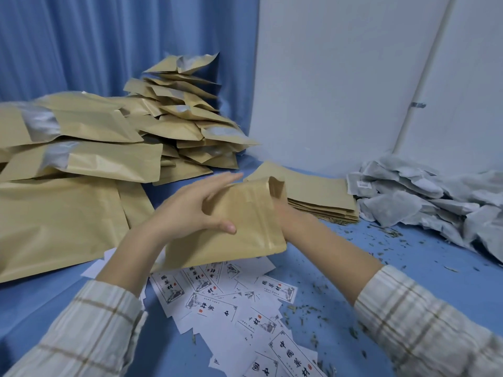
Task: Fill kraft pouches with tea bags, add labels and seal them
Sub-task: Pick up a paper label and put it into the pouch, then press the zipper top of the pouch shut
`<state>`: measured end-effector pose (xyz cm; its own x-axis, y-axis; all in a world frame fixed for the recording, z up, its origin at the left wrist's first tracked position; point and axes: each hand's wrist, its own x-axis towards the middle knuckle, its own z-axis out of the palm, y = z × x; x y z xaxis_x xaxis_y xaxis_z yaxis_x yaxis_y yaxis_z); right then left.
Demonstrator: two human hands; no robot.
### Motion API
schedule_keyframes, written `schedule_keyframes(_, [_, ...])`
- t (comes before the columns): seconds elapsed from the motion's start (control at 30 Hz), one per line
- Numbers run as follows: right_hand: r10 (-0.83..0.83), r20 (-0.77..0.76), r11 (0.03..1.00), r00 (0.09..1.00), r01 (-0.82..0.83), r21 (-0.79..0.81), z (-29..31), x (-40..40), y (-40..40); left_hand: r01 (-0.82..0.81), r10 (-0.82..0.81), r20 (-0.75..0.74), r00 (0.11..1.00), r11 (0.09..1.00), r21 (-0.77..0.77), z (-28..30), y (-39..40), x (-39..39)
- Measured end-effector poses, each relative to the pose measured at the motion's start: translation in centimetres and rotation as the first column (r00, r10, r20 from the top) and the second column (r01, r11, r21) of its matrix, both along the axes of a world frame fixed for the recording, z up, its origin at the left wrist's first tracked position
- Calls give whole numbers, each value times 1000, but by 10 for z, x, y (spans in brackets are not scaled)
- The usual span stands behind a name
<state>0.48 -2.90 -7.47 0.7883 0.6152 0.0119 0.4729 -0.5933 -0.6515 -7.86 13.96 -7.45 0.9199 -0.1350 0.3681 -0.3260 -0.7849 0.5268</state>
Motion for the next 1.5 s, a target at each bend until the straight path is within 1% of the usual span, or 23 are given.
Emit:
schedule_keyframes(0.03, [-4,-5,1000,1000,4,12,6,0,-1,-12,12,67,998,1000,5,0,-3,-4])
schedule_keyframes(0.1, [-52,63,999,997,51,13,16,6,0,5,-10,158,987,999,32,1,-12,-13])
schedule_keyframes(0.13, [-78,108,997,991,77,5,19,12,2,17,-30,185,982,997,72,2,-18,-16])
schedule_keyframes(0.23, [-122,134,992,983,124,-5,26,19,2,-12,-41,235,971,975,220,6,-37,-19])
schedule_keyframes(0.3, [-100,143,995,985,99,18,34,14,-2,-74,-6,292,957,963,261,8,-46,-15])
schedule_keyframes(0.37, [-47,109,996,993,39,78,45,4,-9,-113,13,366,931,961,254,12,-54,-12])
schedule_keyframes(0.4, [-32,67,994,997,25,110,50,-2,-12,-117,8,401,916,962,248,15,-57,-11])
schedule_keyframes(0.5, [31,94,995,995,-40,87,66,-11,-28,-45,-64,437,897,971,235,23,-60,-8])
schedule_keyframes(0.57, [55,166,997,985,-63,41,79,-9,-38,29,-91,432,897,988,149,29,-60,-6])
schedule_keyframes(0.63, [38,260,999,965,-35,-18,92,-9,-42,66,-79,439,895,997,43,35,-61,-5])
schedule_keyframes(0.73, [-31,305,997,952,8,76,106,-8,-48,115,-45,471,881,986,-121,44,-68,-3])
schedule_keyframes(0.77, [-24,334,999,942,7,52,110,-8,-51,128,-37,478,878,979,-161,47,-69,-2])
schedule_keyframes(0.8, [2,373,1000,928,-4,5,114,-6,-54,133,-29,472,881,973,-188,51,-71,-1])
schedule_keyframes(0.87, [71,384,996,921,-43,-83,127,-4,-63,131,-4,436,900,956,-262,59,-71,2])
schedule_keyframes(0.93, [132,394,987,909,-83,-140,145,-7,-73,157,22,405,914,902,-403,65,-71,5])
schedule_keyframes(1.0, [104,411,995,906,-93,-47,160,-11,-84,202,17,376,927,821,-535,69,-71,10])
schedule_keyframes(1.07, [57,465,990,884,-111,90,173,-14,-101,220,23,368,930,765,-605,72,-71,16])
schedule_keyframes(1.2, [30,526,978,850,-133,159,183,-17,-135,236,37,326,945,614,-753,78,-69,27])
schedule_keyframes(1.27, [-11,603,976,797,-123,180,179,-15,-147,260,2,316,949,561,-786,80,-69,32])
schedule_keyframes(1.3, [-38,625,977,780,-102,187,176,-11,-153,281,-26,312,950,510,-813,80,-70,34])
schedule_keyframes(1.37, [-113,549,956,828,-61,287,167,-3,-160,306,-97,293,951,421,-854,79,-73,37])
schedule_keyframes(1.43, [-159,455,929,876,-24,370,155,5,-166,310,-175,259,950,413,-857,77,-76,38])
schedule_keyframes(1.5, [-167,437,930,884,-5,367,145,11,-170,298,-209,227,951,438,-848,78,-78,40])
